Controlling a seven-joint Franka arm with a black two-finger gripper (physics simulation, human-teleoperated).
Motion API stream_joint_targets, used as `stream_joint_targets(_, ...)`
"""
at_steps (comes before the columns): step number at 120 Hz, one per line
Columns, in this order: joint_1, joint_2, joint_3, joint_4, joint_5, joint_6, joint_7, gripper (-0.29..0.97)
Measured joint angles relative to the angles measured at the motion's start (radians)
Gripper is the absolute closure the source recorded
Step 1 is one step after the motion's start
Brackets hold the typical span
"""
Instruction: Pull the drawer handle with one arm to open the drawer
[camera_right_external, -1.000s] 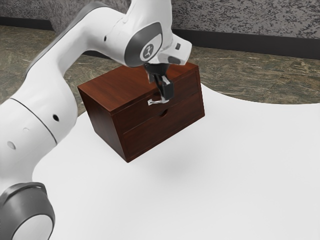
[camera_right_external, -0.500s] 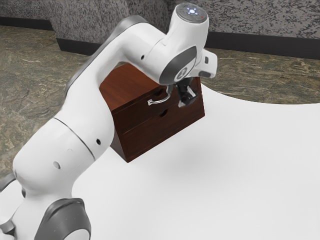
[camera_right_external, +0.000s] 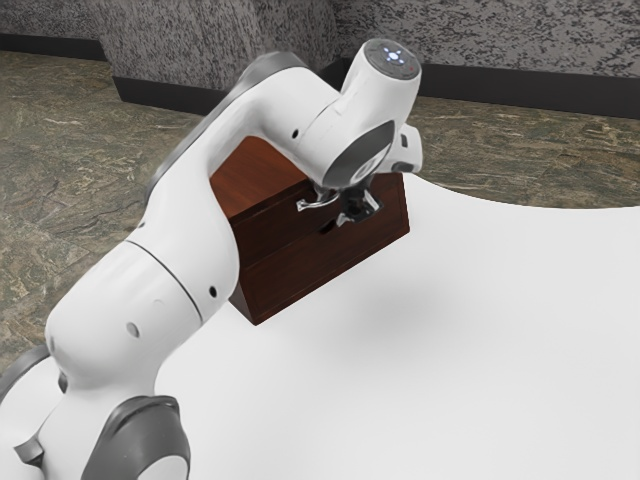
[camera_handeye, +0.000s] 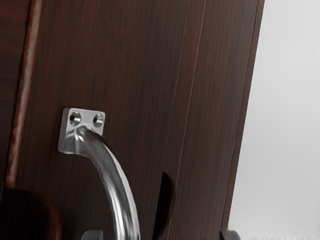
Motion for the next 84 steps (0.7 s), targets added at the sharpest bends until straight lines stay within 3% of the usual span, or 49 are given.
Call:
stream_joint_targets(35, -0.068, -0.078, 0.005, -0.130, -0.026, -0.008, -0.051, 0.62)
stream_joint_targets(52, -0.130, -0.120, 0.016, -0.202, -0.028, -0.009, -0.072, 0.56)
stream_joint_targets(84, -0.236, -0.197, 0.030, -0.305, -0.038, -0.008, -0.104, 0.76)
